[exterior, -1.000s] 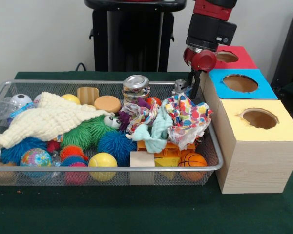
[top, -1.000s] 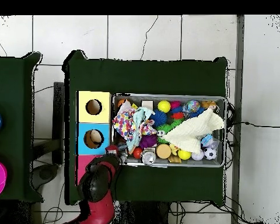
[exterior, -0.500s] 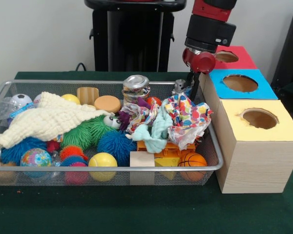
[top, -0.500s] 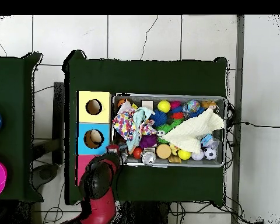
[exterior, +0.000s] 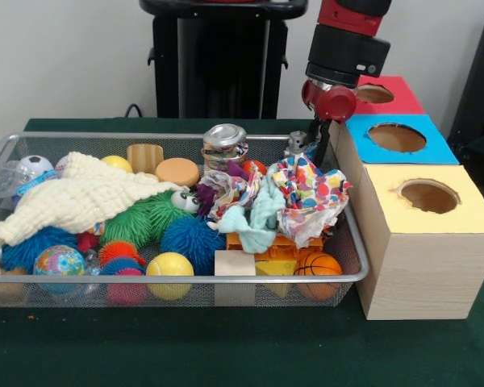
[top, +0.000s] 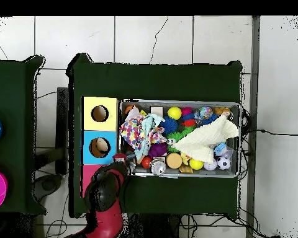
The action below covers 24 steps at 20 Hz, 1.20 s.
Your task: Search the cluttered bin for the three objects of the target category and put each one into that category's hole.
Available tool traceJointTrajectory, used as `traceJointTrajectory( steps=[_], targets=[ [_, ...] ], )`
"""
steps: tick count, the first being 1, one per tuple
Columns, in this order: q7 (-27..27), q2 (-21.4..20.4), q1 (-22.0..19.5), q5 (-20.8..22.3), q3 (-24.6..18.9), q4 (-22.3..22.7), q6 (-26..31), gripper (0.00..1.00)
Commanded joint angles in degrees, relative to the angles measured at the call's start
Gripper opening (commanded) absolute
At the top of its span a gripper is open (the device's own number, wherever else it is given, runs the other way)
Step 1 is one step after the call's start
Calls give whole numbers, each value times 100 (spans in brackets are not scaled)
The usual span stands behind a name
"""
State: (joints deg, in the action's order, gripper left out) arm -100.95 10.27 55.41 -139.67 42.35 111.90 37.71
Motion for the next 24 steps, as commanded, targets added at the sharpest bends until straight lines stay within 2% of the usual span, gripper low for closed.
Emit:
traceJointTrajectory(
  steps=[1,10,13,14,21,24],
  targets=[
    [313,231,-81,2,-1035,-371,266,100],
    [254,32,-261,543,-1073,-242,299,100],
    [282,1,-295,596,-1090,-229,338,100],
    [336,-20,-314,579,-1113,-222,382,0],
    [370,-80,-377,740,-1126,-184,364,0],
    [371,-56,-353,682,-1122,-194,324,0]
  ],
)
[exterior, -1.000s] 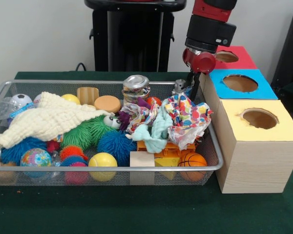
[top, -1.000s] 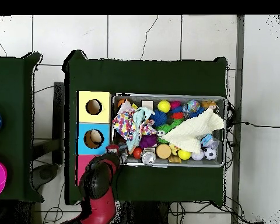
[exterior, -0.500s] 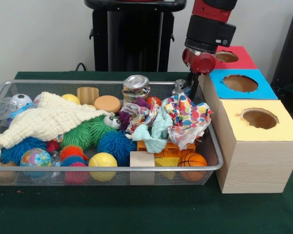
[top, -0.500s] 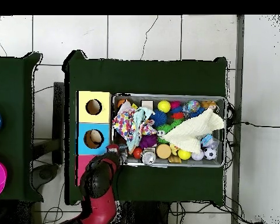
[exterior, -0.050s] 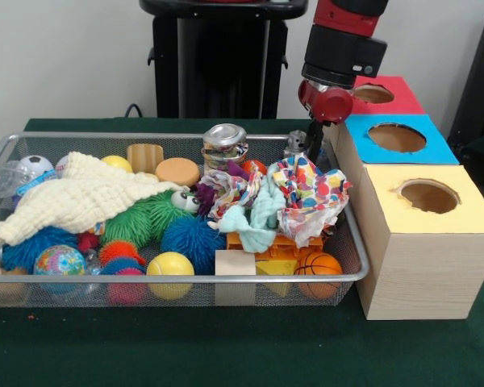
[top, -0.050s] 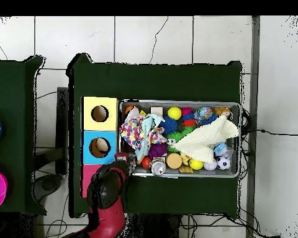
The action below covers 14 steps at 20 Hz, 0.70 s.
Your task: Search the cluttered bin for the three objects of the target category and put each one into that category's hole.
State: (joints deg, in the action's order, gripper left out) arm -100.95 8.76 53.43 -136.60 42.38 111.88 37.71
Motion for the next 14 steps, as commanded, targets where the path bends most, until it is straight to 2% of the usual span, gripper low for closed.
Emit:
traceJointTrajectory(
  steps=[1,3,6,7,14],
  targets=[
    [371,109,-142,336,-1125,-200,314,0],
    [359,164,-107,304,-1028,-193,204,0],
    [529,69,-150,95,-944,-122,373,0],
    [624,22,-189,142,-871,-91,401,0],
    [763,-606,-631,1301,-379,236,371,0]
  ],
)
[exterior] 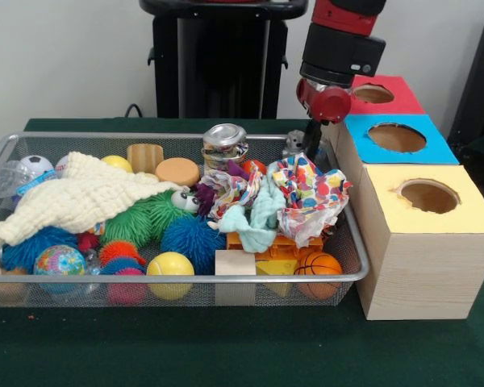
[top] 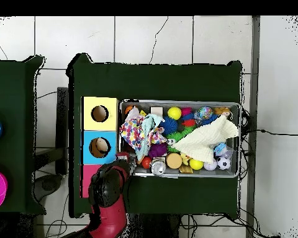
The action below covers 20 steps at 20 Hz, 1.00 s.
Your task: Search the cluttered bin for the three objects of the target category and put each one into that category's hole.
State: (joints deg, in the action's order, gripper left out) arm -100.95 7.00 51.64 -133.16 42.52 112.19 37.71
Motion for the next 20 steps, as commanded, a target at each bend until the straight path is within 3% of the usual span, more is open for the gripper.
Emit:
traceJointTrajectory(
  steps=[1,4,7,11,20],
  targets=[
    [796,-481,-489,1008,-359,208,349,0],
    [1184,-520,-610,818,-309,136,342,0],
    [1304,-701,-763,1024,-173,135,280,0],
    [1447,-796,-824,617,-142,33,257,0],
    [1287,-1338,-1180,1385,252,-98,48,0]
  ],
)
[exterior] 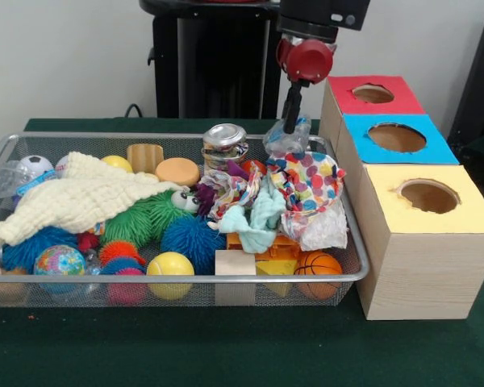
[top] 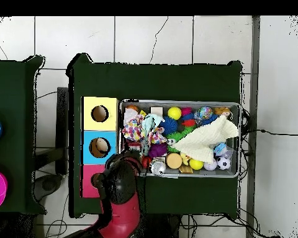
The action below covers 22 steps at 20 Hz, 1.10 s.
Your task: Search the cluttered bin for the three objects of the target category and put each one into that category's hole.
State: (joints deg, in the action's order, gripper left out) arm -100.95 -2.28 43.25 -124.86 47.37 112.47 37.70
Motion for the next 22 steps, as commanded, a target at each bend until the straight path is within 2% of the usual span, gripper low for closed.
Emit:
traceJointTrajectory(
  steps=[1,9,15,22],
  targets=[
    [1226,-487,-372,691,-220,-113,45,0],
    [361,-1201,-704,2066,-96,-367,-11,0],
    [-386,-1678,-890,2777,-231,-480,-45,0],
    [-778,-2032,-1004,3153,-515,-493,-220,0]
  ],
)
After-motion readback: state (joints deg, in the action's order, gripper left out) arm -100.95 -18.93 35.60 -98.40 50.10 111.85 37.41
